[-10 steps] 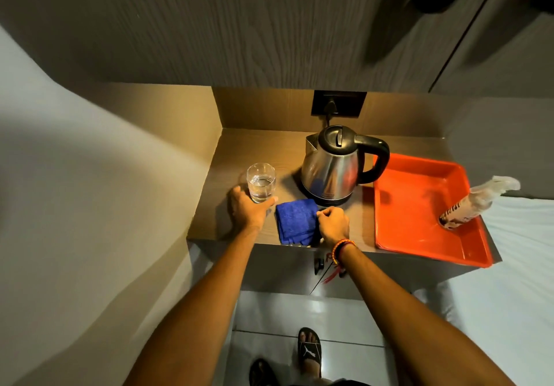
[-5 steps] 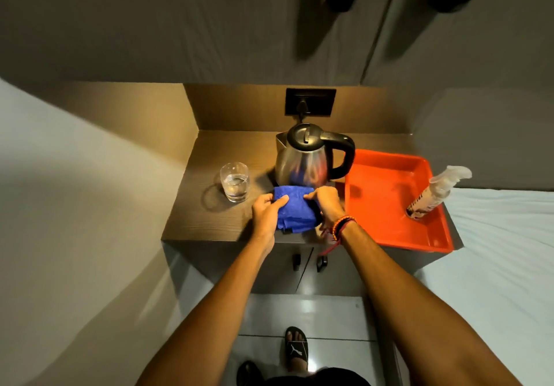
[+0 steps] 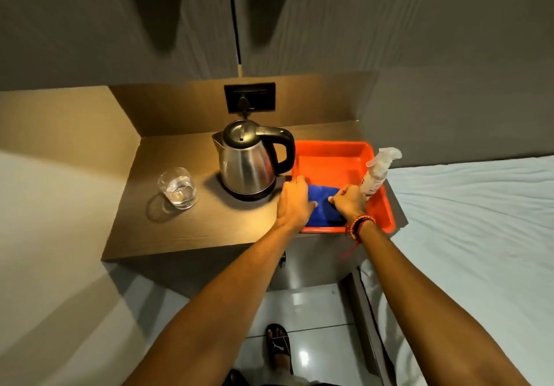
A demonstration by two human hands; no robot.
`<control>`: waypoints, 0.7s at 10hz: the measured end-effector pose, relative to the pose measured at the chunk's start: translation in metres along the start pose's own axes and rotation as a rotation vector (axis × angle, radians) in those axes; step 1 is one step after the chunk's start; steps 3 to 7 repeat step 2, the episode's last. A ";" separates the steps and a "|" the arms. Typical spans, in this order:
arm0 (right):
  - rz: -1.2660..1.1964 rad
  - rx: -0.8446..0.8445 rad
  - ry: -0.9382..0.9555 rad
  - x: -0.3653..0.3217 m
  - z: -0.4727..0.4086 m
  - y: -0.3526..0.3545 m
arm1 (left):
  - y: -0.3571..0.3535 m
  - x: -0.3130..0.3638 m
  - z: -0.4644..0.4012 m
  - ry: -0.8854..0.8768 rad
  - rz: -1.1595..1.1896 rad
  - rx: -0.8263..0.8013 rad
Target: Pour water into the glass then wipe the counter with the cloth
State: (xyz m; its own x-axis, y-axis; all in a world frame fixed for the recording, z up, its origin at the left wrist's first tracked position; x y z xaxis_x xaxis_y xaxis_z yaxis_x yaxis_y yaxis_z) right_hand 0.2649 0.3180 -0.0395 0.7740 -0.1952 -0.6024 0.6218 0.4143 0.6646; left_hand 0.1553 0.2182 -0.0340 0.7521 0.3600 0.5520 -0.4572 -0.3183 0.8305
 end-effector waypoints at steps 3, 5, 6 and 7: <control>0.390 0.035 0.165 0.004 0.021 0.001 | 0.009 0.013 0.019 -0.090 -0.298 0.001; 0.390 0.035 0.165 0.004 0.021 0.001 | 0.009 0.013 0.019 -0.090 -0.298 0.001; 0.390 0.035 0.165 0.004 0.021 0.001 | 0.009 0.013 0.019 -0.090 -0.298 0.001; 0.390 0.035 0.165 0.004 0.021 0.001 | 0.009 0.013 0.019 -0.090 -0.298 0.001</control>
Point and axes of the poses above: each hand's wrist, its own z-axis away from the middle knuckle, its own y-axis out of the back of the hand, x = y × z, the point moved 3 cm from there along -z, towards the middle knuckle, and after that the axes turned 13 degrees about -y, right-handed, at the moved point
